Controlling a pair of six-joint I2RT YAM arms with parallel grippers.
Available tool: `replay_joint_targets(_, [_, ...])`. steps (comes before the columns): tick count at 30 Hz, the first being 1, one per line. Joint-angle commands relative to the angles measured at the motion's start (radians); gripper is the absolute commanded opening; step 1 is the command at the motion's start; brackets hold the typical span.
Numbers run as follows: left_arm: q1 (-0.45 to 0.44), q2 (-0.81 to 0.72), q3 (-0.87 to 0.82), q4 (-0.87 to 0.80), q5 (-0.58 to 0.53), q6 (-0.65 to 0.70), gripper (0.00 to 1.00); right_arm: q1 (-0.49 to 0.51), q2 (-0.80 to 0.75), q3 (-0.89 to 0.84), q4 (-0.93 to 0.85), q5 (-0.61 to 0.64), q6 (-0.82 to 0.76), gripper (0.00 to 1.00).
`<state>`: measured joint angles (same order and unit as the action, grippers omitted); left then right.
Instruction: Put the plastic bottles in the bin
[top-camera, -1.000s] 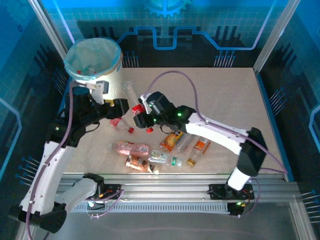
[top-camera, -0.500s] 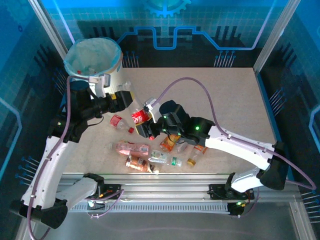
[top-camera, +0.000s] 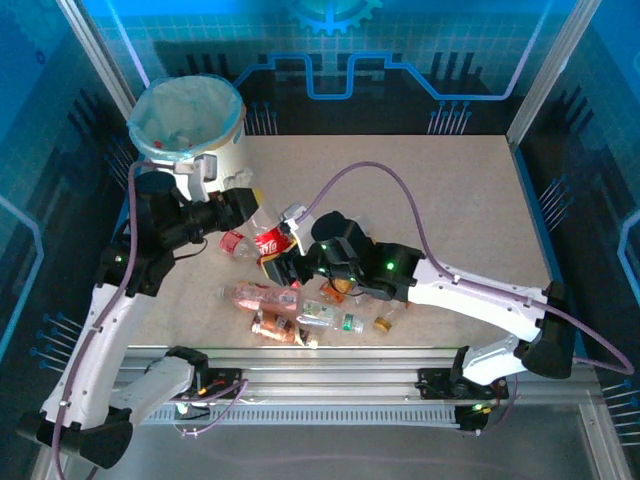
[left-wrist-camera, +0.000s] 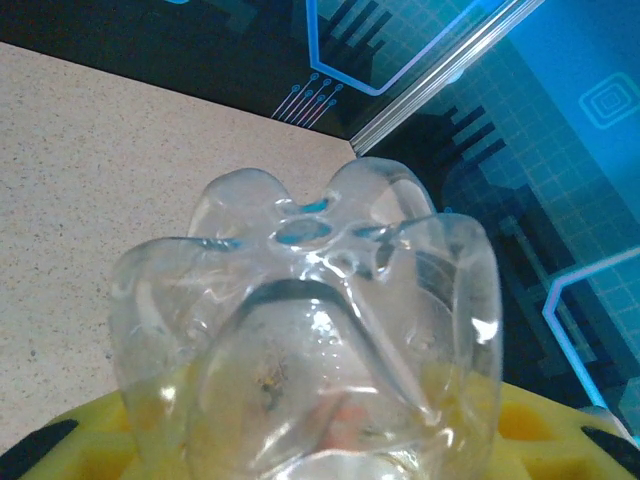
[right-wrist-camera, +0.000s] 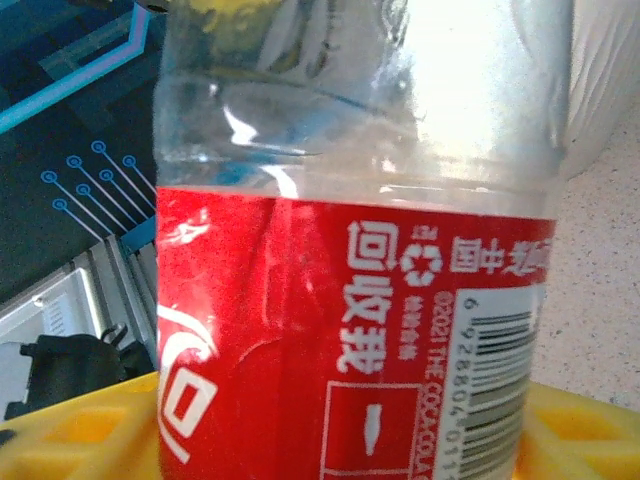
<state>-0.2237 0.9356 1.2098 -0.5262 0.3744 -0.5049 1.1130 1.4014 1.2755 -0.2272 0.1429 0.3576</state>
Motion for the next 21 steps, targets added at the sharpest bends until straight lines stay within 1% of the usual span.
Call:
replay_joint_targets(1, [-0.003,-0.001,0.035,-0.037,-0.056,0.060,0.38,0.042,0.004,0.003,0.042,0.025,-0.019,0.80])
replay_joint_targets(3, [-0.003,-0.006,0.048,-0.034,-0.073,0.070,0.38,0.042,0.002,0.021,0.029,0.042,-0.024,0.85])
replay_joint_targets(6, [-0.003,-0.005,0.068,-0.026,-0.110,0.091,0.38,0.044,-0.002,0.054,-0.004,0.092,-0.042,0.88])
replay_joint_targets(14, [-0.003,0.036,0.172,0.014,-0.276,0.185,0.38,0.044,-0.053,0.114,-0.055,0.198,-0.089,0.92])
replay_joint_targets(16, [-0.003,0.056,0.201,0.033,-0.316,0.218,0.39,0.037,-0.055,0.141,-0.052,0.201,-0.114,0.92])
replay_joint_targets(19, [-0.002,0.102,0.248,0.059,-0.383,0.275,0.39,0.011,-0.012,0.244,-0.088,0.190,-0.159,0.92])
replay_joint_targets(21, [0.002,0.141,0.291,0.081,-0.425,0.315,0.39,-0.022,0.050,0.360,-0.147,0.162,-0.177,0.92])
